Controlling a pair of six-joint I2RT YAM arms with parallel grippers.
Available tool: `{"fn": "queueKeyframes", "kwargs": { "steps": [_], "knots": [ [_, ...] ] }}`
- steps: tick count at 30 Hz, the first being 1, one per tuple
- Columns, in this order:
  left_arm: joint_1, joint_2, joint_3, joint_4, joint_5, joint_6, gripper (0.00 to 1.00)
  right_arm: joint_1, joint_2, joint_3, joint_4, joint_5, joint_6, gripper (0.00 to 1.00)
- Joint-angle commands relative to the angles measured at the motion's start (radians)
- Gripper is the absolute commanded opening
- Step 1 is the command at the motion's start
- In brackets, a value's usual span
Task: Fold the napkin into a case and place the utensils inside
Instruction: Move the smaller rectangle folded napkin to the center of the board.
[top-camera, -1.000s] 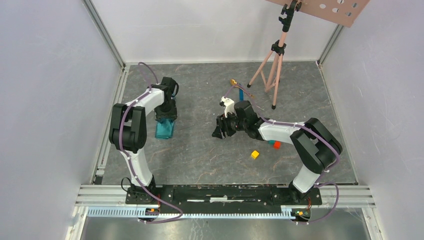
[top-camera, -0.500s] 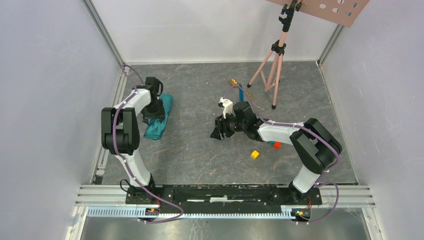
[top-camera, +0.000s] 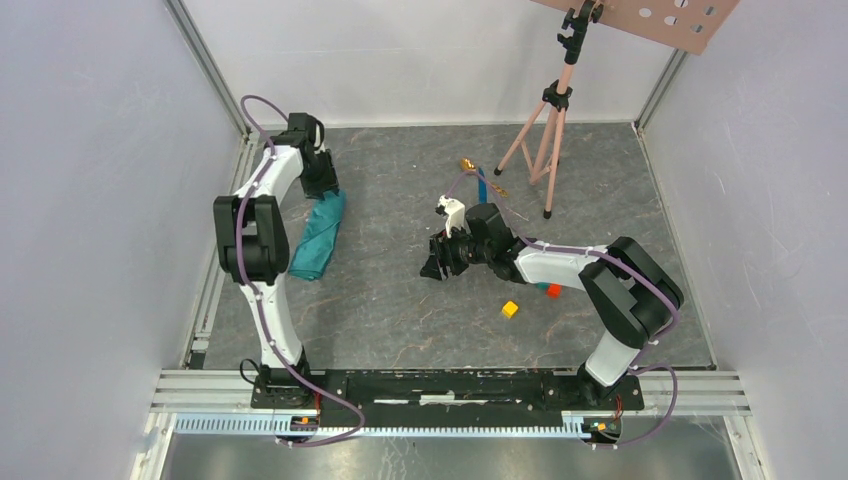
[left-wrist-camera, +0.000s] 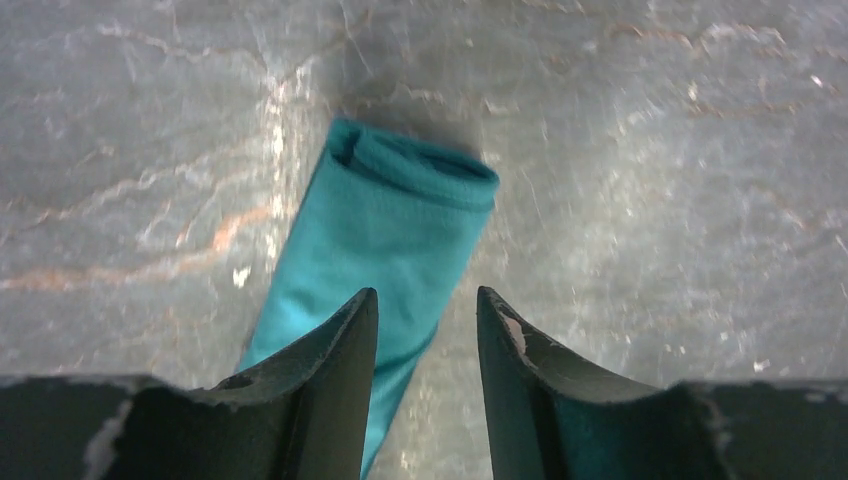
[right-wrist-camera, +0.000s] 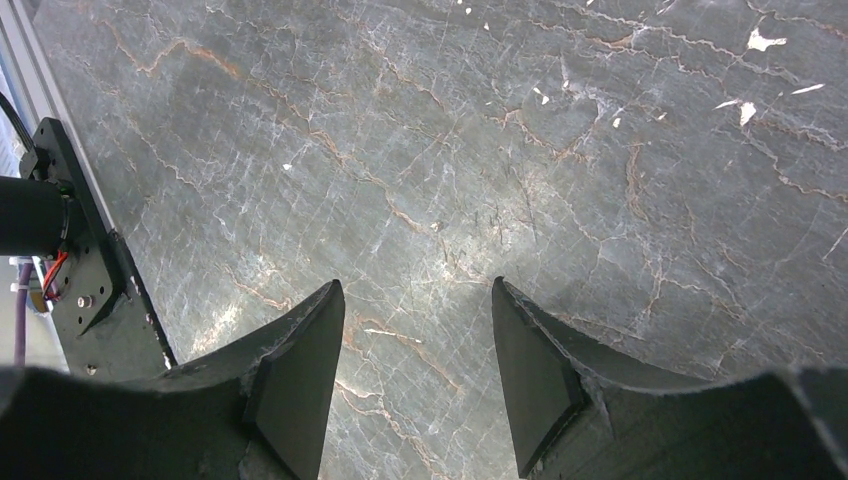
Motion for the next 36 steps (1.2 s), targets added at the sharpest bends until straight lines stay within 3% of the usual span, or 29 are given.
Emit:
{"fn": "queueKeyframes", "kwargs": {
  "steps": [1,5,10,16,25,28,36],
  "knots": [
    [0.017,0.128,0.107,0.017,0.057,-0.032,0.49,0.011,-0.023,0.003,0.018,0.013,-0.022,0.63],
    [0.051,0.240,0.182,0.013,0.093,-0.023,0.51,0.014,-0.031,0.007,0.009,0.019,-0.031,0.64],
    [0.079,0.271,0.213,-0.013,0.101,0.001,0.55,0.015,-0.030,0.013,-0.014,0.032,-0.047,0.64],
    [0.099,0.190,0.192,-0.083,0.071,0.031,0.64,0.019,-0.026,0.040,-0.036,0.046,-0.055,0.64],
    [-0.030,-0.058,-0.026,-0.036,-0.120,-0.001,0.74,0.025,-0.003,0.050,-0.044,0.053,-0.059,0.64],
    [-0.030,-0.029,-0.050,-0.025,-0.130,-0.002,0.74,0.026,-0.001,0.046,-0.034,0.042,-0.054,0.64],
    [-0.029,0.147,0.110,-0.043,-0.163,0.068,0.72,0.032,-0.016,0.029,-0.022,0.034,-0.054,0.64]
  ]
}}
